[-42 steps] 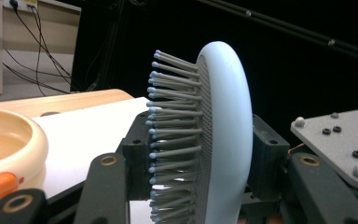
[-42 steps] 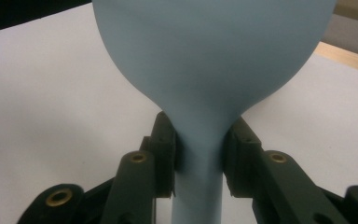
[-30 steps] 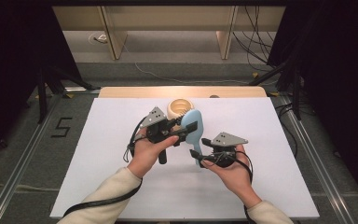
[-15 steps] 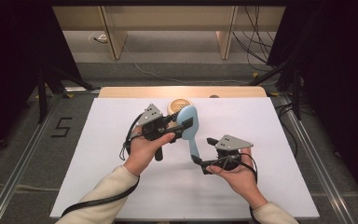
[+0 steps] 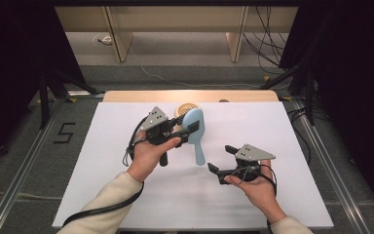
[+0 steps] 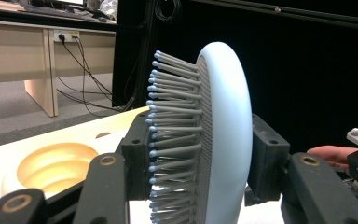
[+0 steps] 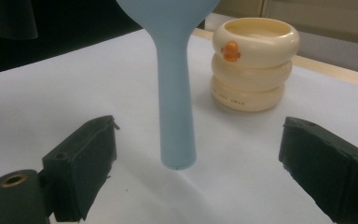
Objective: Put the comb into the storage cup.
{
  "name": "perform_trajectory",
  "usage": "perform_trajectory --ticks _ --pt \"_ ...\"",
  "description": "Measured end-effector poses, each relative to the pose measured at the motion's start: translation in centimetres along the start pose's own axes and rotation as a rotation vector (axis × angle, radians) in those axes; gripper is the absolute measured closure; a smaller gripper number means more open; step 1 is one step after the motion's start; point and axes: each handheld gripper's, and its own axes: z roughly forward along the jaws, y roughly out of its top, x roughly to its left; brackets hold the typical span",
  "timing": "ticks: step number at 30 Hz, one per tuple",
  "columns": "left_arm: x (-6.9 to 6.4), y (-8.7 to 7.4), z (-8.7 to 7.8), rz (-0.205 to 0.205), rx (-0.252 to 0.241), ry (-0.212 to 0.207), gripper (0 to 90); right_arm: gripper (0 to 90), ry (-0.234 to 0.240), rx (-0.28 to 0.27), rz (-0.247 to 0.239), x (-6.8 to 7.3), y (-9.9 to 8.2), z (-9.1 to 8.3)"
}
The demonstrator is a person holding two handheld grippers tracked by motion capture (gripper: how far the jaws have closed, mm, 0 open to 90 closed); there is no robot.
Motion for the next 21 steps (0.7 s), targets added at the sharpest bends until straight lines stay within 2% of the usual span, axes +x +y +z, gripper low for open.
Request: perform_trajectory --ticks 5,16,21 --pt "0.1 0.1 0.0 0.013 -0.001 0.021 50.8 11.5 -0.014 -0.013 0.006 -0.3 -0.2 -0.5" --pt "0.2 0.3 -0.2 0.027 -0.004 0.029 50.7 11.2 -0.027 -0.019 0.016 -0.6 -0.8 -1.3" --pt "0.4 0.4 -0.3 0.013 -0.013 0.028 50.7 11.2 -0.042 -0.023 0.031 -0.9 -1.2 -1.8"
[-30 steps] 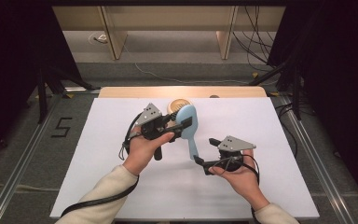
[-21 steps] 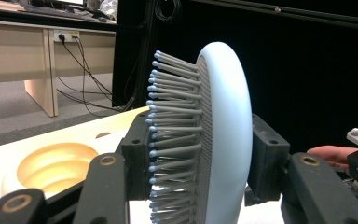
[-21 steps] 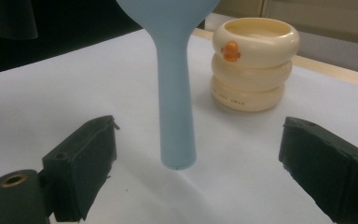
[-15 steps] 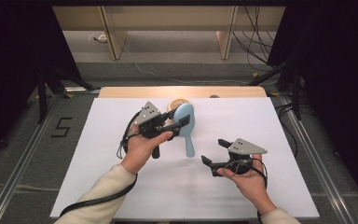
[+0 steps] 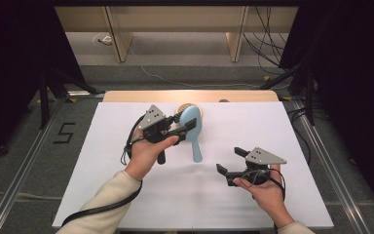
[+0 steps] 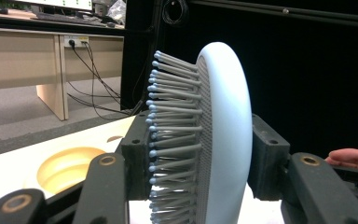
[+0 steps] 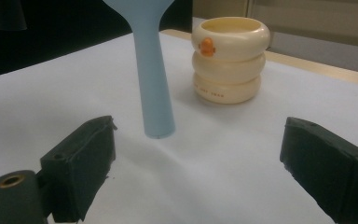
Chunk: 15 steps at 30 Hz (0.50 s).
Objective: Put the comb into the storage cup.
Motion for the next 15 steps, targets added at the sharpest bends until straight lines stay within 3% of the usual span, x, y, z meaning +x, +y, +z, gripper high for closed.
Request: perform_trajectory --ticks 15 --pt "0.3 0.5 -0.1 0.018 0.003 0.013 50.7 11.3 -0.024 -0.011 0.005 -0.4 -0.6 -1.1"
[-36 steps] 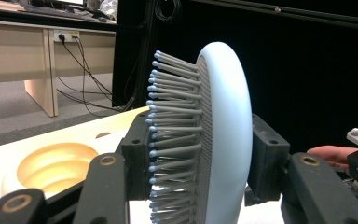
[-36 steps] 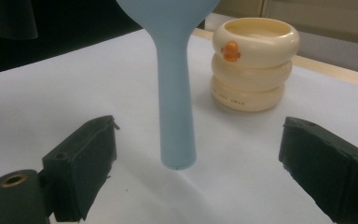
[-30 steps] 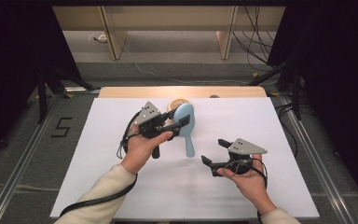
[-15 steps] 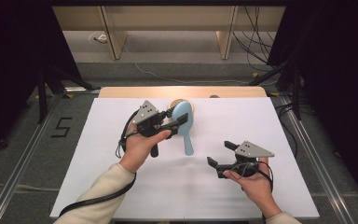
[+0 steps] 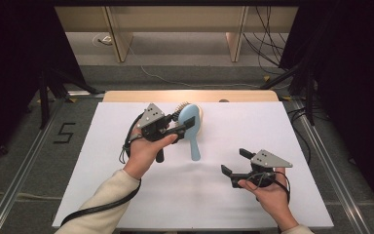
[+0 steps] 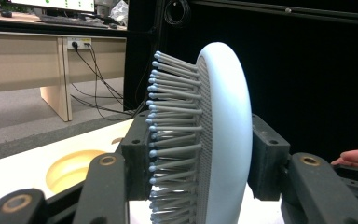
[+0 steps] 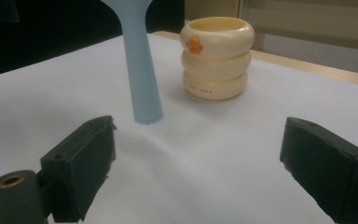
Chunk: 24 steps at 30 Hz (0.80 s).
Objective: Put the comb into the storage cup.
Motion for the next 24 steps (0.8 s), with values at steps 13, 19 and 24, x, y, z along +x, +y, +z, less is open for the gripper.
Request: perform_trajectory --ticks 13,19,24 --pt "0.5 0.4 0.2 0.012 0.0 0.009 50.6 11.3 -0.02 -0.006 0.0 -0.1 -0.4 -0.5" --pt "0.9 1.0 0.4 0.02 -0.014 0.01 50.5 11.4 -0.029 -0.009 0.003 -0.2 -0.6 -0.7" --pt "1.0 1.6 0.7 0.04 -0.031 0.007 50.5 11.5 -0.036 -0.01 0.007 -0.3 -0.7 -1.0"
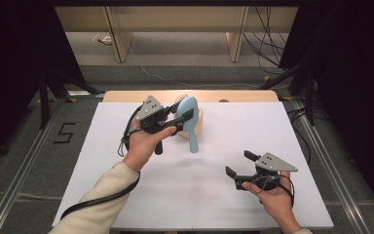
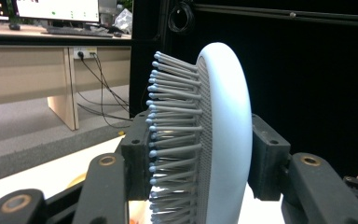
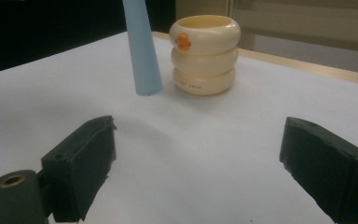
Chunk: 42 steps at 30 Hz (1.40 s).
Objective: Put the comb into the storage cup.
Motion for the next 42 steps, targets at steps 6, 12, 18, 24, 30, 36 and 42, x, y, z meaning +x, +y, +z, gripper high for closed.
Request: perform_trajectory --ticks 6,12,18,24,30,36,42 --pt "0.2 0.6 0.1 0.02 -0.006 0.006 50.5 11.9 -0.002 -0.002 0.004 -0.1 -0.2 -0.2" --pt "0.5 1.1 0.1 0.027 -0.011 0.005 50.5 12.1 -0.005 -0.007 0.007 -0.1 -0.3 -0.3" --pt "0.6 1.4 0.1 0.03 -0.012 0.0 50.6 12.1 -0.009 -0.005 0.005 -0.1 -0.4 -0.4" --pt "0.7 1.9 0.2 0.038 -0.015 -0.005 50.6 12.1 -0.01 -0.006 0.007 -0.2 -0.4 -0.5" --pt "0.8 2.3 0.3 0.041 -0.017 -0.009 50.6 12.4 -0.012 -0.001 0.01 -0.2 -0.6 -0.5" --pt "0.8 2.4 0.4 0.041 -0.016 -0.019 50.5 12.4 -0.014 -0.002 0.011 -0.3 -0.6 -0.6" --pt "0.8 2.6 0.5 0.043 -0.018 -0.022 50.5 12.4 -0.011 0.0 0.007 -0.2 -0.6 -0.5"
